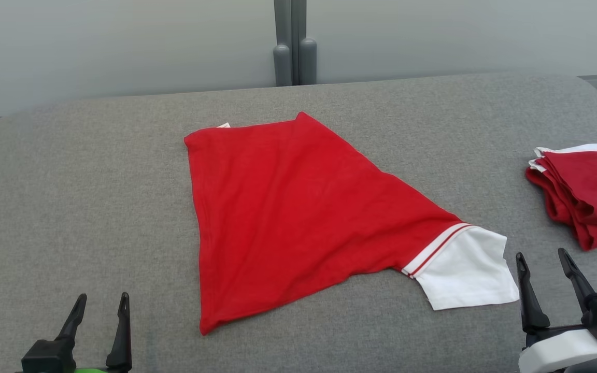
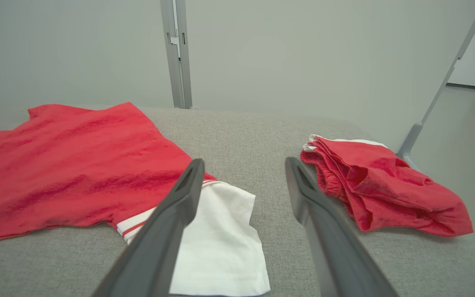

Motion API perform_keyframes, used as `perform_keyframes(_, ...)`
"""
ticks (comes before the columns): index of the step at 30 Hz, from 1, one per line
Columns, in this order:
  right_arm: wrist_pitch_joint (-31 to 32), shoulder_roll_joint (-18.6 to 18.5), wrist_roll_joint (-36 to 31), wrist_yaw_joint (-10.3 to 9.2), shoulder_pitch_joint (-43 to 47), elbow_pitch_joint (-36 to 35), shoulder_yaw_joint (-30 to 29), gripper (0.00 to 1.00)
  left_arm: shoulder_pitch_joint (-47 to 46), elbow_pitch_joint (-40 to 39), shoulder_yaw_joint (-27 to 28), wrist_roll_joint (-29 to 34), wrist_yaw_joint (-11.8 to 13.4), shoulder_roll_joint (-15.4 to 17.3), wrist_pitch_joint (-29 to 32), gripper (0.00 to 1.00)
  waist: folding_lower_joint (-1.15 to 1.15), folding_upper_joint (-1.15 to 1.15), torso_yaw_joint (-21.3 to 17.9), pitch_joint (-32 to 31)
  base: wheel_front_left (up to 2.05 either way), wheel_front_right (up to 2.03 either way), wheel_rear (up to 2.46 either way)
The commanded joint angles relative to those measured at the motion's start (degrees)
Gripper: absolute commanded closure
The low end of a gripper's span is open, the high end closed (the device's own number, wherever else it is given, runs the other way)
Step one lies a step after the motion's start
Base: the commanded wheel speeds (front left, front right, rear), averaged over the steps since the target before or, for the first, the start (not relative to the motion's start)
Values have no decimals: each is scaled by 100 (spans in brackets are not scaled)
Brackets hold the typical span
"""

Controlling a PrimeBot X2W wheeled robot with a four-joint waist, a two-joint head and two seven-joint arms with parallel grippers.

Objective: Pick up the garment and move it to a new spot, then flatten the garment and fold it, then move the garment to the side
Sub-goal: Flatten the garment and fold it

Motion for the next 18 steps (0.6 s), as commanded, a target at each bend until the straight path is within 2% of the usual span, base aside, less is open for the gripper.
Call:
perform_keyframes(1,-17,0,-20,-9,75,29,-71,0,99,5,182,139,-129,-99,-17,0,0,0,-28,-26,0,0,0)
perform_keyframes(4,-17,14,-57,-9,143,123,-141,0,153,-28,468,328,-355,-276,-17,0,0,0,-28,-31,0,0,0)
perform_keyframes(11,-17,61,-76,-9,150,177,-180,0,251,-131,958,689,-697,-626,-17,0,0,0,-38,-47,0,0,0)
perform_keyframes(18,-17,76,-84,-9,124,171,-140,0,277,-153,1190,897,-853,-844,-17,0,0,0,-41,-65,0,0,0)
